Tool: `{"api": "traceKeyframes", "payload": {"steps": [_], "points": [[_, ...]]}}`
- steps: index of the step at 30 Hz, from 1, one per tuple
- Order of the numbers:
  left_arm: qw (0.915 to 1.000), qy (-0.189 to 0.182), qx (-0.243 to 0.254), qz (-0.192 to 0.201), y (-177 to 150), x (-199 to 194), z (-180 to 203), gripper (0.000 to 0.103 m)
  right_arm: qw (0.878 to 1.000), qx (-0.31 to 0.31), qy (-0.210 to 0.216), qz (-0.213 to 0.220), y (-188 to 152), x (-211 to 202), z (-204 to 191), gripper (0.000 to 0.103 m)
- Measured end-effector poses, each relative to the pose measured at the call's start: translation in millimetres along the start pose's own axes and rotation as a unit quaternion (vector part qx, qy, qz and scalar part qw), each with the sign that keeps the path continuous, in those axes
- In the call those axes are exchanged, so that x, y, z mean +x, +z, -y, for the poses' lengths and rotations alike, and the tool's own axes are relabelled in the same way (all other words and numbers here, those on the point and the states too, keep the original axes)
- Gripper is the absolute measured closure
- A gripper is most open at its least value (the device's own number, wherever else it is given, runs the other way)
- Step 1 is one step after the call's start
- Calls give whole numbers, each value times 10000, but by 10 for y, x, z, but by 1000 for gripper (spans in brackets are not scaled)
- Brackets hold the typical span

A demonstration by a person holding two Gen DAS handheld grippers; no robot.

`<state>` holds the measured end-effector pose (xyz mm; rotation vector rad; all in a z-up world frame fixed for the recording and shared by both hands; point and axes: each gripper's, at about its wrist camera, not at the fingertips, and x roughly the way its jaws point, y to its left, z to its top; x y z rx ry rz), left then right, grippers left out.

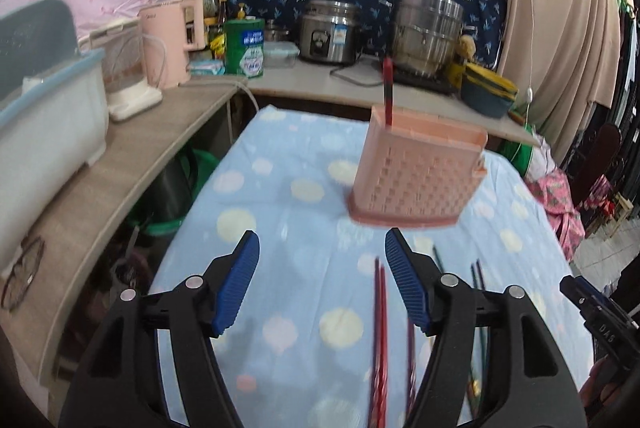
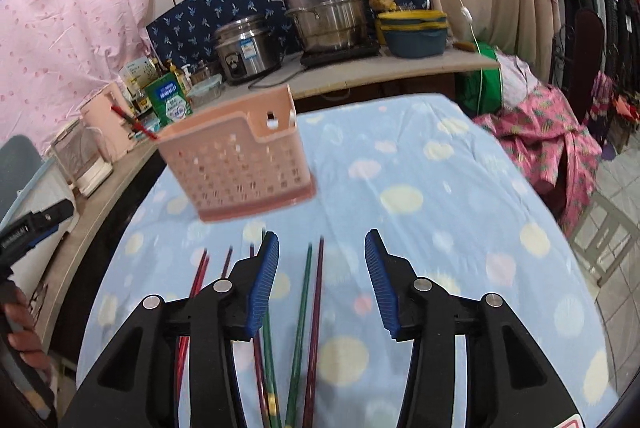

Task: Organize utensils
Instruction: 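Move both tools back down over the remaining chopsticks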

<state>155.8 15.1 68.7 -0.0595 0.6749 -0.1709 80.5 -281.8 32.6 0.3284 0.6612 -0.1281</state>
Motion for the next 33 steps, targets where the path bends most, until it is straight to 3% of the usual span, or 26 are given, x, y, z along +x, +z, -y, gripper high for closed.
{"api": "traceKeyframes", "payload": {"steps": [5, 11, 33], "points": [[9992, 19, -107, -395, -415, 2, -76, 41, 9996, 113, -54, -240, -372, -115, 89, 59], [9981, 97, -102, -594, -699, -45, -110, 41, 9987, 229, -100, -455, -642, -175, 171, 59], [9945, 16, 78, -1044, -1233, -86, 31, 36, 9955, 5, -171, -929, -1171, -79, 30, 59]]}}
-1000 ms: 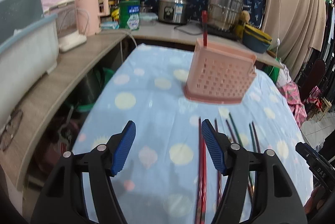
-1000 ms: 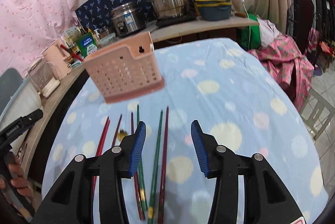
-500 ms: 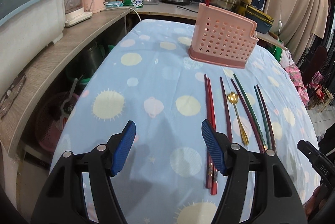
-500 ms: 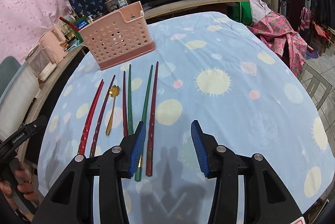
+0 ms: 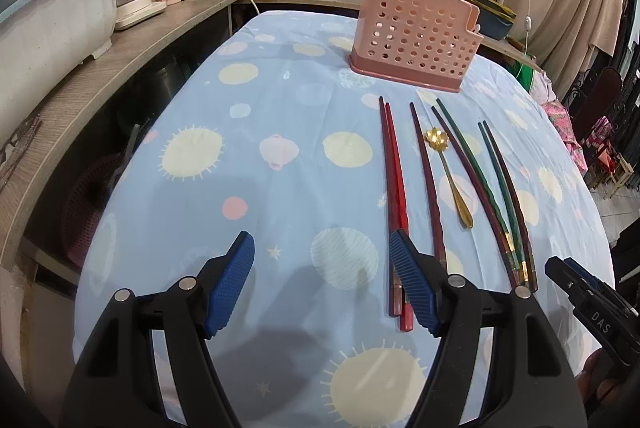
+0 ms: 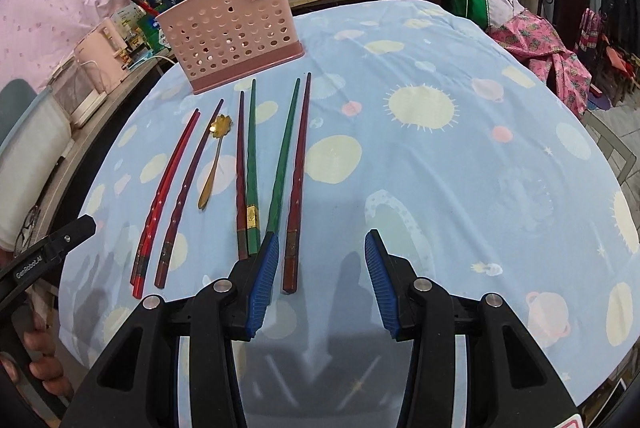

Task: Organize utensils
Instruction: 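Move both tools back down over the remaining chopsticks, then grasp a dark-red chopstick with the right tool while the left tool grasps another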

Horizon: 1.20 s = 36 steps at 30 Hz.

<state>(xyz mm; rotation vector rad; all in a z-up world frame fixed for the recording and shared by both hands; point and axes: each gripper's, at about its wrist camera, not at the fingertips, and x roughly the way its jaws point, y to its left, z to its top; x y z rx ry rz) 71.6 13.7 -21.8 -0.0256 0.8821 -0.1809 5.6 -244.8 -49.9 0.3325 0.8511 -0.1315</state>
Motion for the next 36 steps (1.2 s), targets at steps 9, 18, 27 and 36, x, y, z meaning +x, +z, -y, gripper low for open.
{"api": "traceKeyframes", "payload": {"steps": [9, 18, 27, 36], "points": [[9999, 13, 95, -105, -93, 69, 51, 36, 9999, -144, -30, -69, -69, 116, -66, 62], [9996, -39, 177, -194, -179, 120, 117, 36, 9990, -425, -154, -1, -77, 161, -165, 80], [9992, -79, 264, -275, -249, 166, 180, 36, 9975, -620, -331, 114, -138, 170, -183, 89], [9985, -116, 366, -387, -303, 235, 233, 43, 9978, -579, -296, 126, -137, 171, -146, 93]]}}
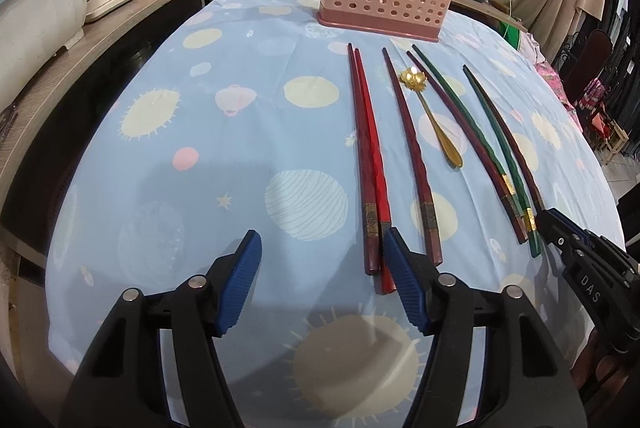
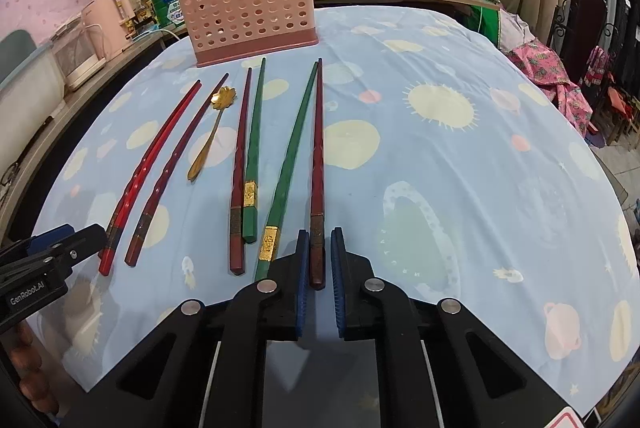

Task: Organize utensils
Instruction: 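Grasp a dark-red chopstick with the right tool while the left tool grasps another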

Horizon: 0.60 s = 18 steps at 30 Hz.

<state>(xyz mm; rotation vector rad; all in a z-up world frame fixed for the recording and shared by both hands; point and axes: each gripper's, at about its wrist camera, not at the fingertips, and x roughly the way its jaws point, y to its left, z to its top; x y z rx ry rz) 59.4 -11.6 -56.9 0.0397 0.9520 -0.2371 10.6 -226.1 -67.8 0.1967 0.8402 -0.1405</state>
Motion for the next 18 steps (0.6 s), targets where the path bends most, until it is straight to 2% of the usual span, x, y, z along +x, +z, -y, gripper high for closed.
{"api": "traceKeyframes", "payload": {"steps": [13, 18], "points": [[9999, 149, 21, 53, -6, 21, -17, 43, 10000, 1, 1, 5, -5, -2, 4, 93], [9996, 246, 139, 67, -28, 34, 22, 52, 10000, 0, 1, 6, -6, 0, 4, 93]]}}
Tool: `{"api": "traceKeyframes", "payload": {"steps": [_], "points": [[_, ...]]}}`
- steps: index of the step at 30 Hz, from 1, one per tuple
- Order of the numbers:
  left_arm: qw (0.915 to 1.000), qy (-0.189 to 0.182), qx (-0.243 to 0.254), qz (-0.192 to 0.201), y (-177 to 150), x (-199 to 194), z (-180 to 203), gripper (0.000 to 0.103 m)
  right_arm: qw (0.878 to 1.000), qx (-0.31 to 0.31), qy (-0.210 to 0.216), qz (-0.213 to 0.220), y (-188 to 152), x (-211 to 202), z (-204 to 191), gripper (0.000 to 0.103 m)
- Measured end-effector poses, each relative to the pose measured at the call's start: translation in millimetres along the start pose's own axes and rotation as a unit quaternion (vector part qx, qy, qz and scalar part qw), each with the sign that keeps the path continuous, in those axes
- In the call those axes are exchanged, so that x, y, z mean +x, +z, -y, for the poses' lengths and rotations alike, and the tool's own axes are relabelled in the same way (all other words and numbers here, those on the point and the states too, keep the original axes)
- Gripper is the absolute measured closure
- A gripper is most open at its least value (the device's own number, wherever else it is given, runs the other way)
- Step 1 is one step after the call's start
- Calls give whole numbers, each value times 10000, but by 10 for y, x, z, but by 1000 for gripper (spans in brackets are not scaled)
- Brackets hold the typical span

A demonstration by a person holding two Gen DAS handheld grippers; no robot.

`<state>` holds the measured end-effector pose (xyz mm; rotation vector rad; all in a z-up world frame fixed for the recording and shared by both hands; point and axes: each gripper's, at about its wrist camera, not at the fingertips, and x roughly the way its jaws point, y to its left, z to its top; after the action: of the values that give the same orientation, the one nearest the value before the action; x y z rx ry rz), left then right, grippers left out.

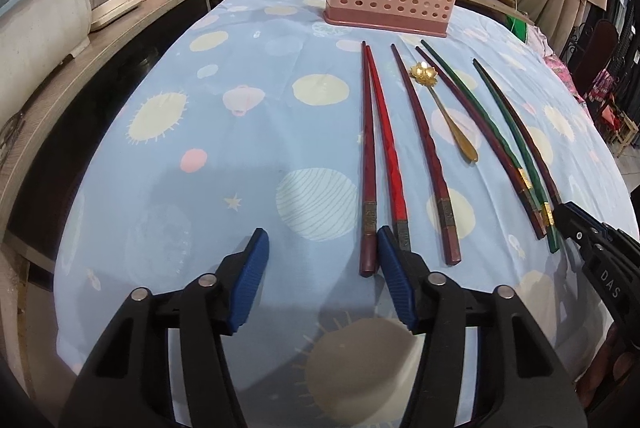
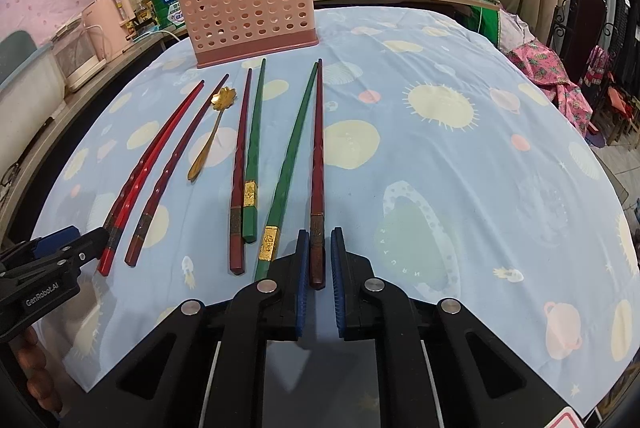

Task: Organize utensils
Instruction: 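Grasp a dark-red chopstick with the right tool while the left tool grasps another, then lift both chopsticks into the pink holder and open both tools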

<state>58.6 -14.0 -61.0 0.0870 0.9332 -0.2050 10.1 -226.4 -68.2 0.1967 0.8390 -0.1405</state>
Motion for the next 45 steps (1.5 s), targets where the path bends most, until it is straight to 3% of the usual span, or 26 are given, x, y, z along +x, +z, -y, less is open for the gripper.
{"api": "traceKeyframes", "payload": {"steps": [3, 7, 13, 21, 33, 45], "points": [[10000, -52, 22, 5, 8, -12, 2, 67, 10000, 4, 11, -3, -3, 0, 0, 93], [9998, -195, 22, -30, 18, -22, -13, 94, 10000, 6, 28, -8, 1, -8, 0, 96], [9993, -370, -86, -68, 46, -70, -53, 95, 9999, 89, 97, -8, 8, -68, 16, 96], [9985, -446, -242, 215, 210, -341, -136, 95, 9987, 263, 270, 332, 151, -328, 69, 96], [9939, -500, -472, 857, 683, -794, -286, 95, 9892, 625, 519, 1217, 704, -879, 273, 96], [9839, -570, -498, 1622, 1352, -1196, -347, 96, 9761, 614, 597, 1997, 1303, -1258, 343, 96]]}}
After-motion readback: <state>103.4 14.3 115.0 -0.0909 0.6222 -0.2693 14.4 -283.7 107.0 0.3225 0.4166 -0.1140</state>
